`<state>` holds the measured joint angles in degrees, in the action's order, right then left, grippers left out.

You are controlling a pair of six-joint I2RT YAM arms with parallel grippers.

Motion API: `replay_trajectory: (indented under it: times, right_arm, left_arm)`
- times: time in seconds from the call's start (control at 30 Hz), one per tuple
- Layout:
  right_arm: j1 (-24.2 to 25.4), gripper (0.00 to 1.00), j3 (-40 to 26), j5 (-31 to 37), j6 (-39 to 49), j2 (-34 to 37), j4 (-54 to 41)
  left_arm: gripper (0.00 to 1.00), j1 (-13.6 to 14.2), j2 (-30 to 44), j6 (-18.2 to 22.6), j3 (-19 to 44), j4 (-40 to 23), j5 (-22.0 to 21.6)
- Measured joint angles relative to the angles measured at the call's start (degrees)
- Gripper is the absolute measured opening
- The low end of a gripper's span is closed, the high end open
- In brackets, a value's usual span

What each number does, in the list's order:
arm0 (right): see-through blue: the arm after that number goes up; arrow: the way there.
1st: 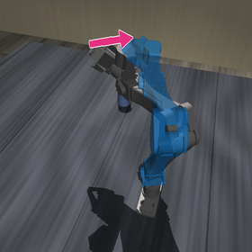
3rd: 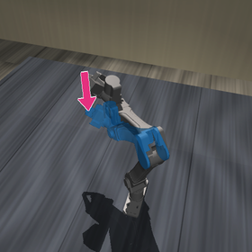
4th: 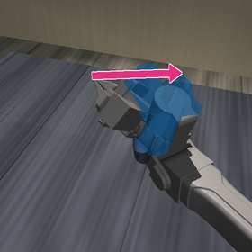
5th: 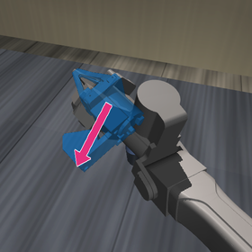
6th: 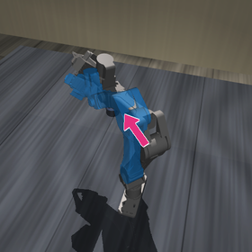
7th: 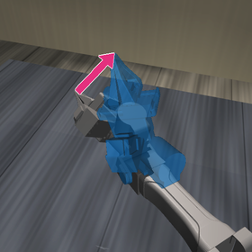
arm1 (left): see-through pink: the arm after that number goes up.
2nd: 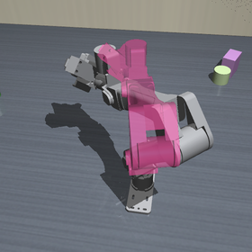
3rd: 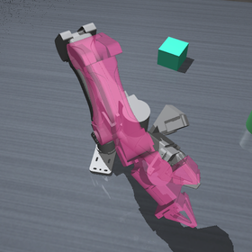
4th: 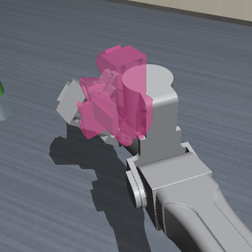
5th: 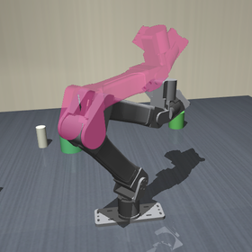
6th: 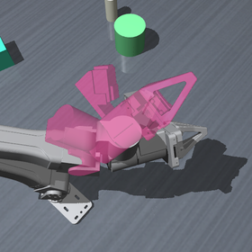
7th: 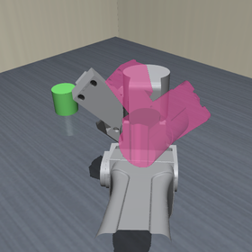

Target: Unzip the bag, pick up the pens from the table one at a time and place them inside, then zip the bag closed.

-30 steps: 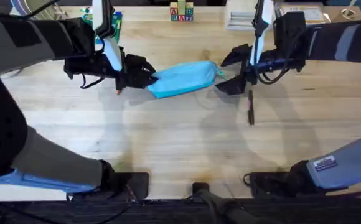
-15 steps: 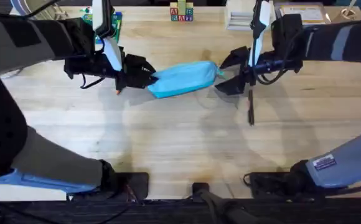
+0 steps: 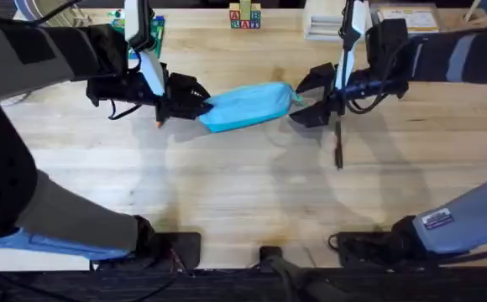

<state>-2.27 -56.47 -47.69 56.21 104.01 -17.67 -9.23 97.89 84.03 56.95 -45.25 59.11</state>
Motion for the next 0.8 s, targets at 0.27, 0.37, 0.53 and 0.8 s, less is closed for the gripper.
replay_trajectory:
  times: [0.27, 0.37, 0.53, 0.8]
  right_arm:
    - [-0.6, 0.796, 0.0, -0.7, 0.0, 0.0, 0.0]
    - [-0.7, 0.769, 0.0, -0.8, 0.0, 0.0, 0.0]
    - [-0.7, 0.707, 0.0, -0.8, 0.0, 0.0, 0.0]
    - [-0.5, 0.057, -0.1, -0.7, 0.2, 0.0, 0.3]
  left_arm:
    - [0.042, 0.0, 0.0, 0.0, 0.0, 0.0, 0.0]
    - [0.042, 0.0, 0.0, 0.0, 0.0, -0.1, 0.0]
    - [0.042, 0.0, 0.0, 0.0, 0.0, -0.2, 0.0]
    - [0.042, 0.0, 0.0, 0.0, 0.0, -0.2, 0.0]
